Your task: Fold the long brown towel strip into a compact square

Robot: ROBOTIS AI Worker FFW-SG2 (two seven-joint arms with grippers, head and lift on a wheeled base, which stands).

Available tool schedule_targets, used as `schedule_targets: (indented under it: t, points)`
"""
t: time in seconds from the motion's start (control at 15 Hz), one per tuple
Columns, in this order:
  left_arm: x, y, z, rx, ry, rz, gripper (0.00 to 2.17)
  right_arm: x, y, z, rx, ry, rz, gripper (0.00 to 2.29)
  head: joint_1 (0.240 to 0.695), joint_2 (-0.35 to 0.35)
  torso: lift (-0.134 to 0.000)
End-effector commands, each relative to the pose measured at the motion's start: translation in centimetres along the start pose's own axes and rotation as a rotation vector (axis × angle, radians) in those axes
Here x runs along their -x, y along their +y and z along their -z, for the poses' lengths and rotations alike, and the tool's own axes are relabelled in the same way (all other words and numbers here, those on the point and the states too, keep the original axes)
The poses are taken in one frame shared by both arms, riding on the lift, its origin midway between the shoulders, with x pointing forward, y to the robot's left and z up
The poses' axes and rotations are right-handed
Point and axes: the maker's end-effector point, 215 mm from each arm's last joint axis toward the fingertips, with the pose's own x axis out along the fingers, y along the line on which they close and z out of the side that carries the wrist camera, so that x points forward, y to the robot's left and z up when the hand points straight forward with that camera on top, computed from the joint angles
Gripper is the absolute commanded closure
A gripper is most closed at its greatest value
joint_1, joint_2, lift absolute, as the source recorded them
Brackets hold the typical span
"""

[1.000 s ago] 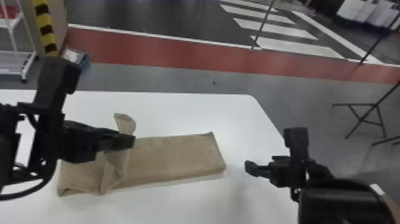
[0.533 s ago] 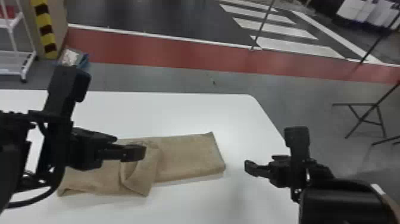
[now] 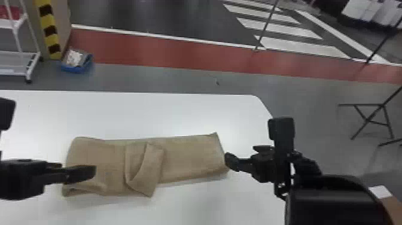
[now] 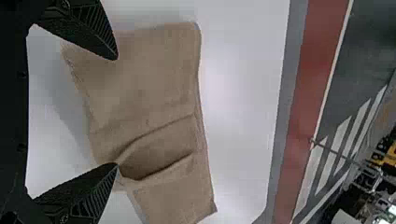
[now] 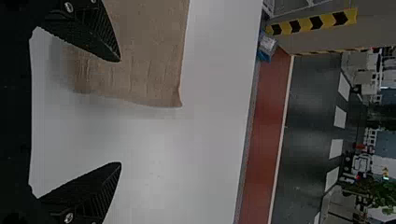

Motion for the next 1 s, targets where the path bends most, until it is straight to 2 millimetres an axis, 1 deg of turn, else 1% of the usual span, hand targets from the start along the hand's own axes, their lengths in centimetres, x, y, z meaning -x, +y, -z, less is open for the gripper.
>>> schedule_targets:
  t: [0.0, 0.07, 0.2, 0.27, 0.4, 0.47, 0.53, 0.6, 0.73, 0.93]
  points:
    - [2.7, 4.8, 1.7, 0.098, -0.012, -0.045, 0.08, -0.7, 4.9, -2.4, 0.027, -0.030, -0.079, 0.09, 0.695, -0.221, -0.128]
    - [3.8, 6.3, 2.1, 0.138, -0.026, -0.049, 0.08, -0.9, 6.8, -3.1, 0.041, -0.036, -0.113, 0.09, 0.695, -0.169, -0.128]
    - [5.5, 8.5, 2.9, 0.183, -0.042, -0.067, 0.08, -1.1, 10.1, -4.0, 0.071, -0.045, -0.171, 0.09, 0.695, -0.083, -0.128]
    - [6.2, 9.3, 3.2, 0.192, -0.054, -0.073, 0.08, -1.2, 11.6, -4.4, 0.086, -0.049, -0.200, 0.09, 0.695, -0.008, -0.128]
    - [7.0, 10.3, 3.6, 0.207, -0.068, -0.074, 0.08, -1.1, 14.3, -4.9, 0.107, -0.054, -0.259, 0.09, 0.695, 0.062, -0.128]
    - [7.0, 10.3, 3.9, 0.210, -0.066, -0.070, 0.08, -1.0, 15.8, -5.1, 0.119, -0.059, -0.296, 0.09, 0.695, 0.090, -0.128]
    - [7.1, 10.4, 4.3, 0.214, -0.063, -0.071, 0.08, -0.7, 16.9, -5.9, 0.135, -0.078, -0.340, 0.09, 0.695, 0.132, -0.128]
    - [7.0, 10.4, 4.6, 0.217, -0.058, -0.070, 0.08, -0.6, 17.6, -6.7, 0.152, -0.099, -0.358, 0.09, 0.695, 0.154, -0.128]
    - [7.3, 10.6, 5.0, 0.220, -0.056, -0.072, 0.08, -0.4, 18.7, -7.2, 0.172, -0.106, -0.376, 0.09, 0.695, 0.180, -0.128]
    - [7.4, 11.0, 5.0, 0.210, -0.064, -0.076, 0.08, -1.2, 20.6, -5.4, 0.193, -0.063, -0.403, 0.09, 0.695, 0.204, -0.128]
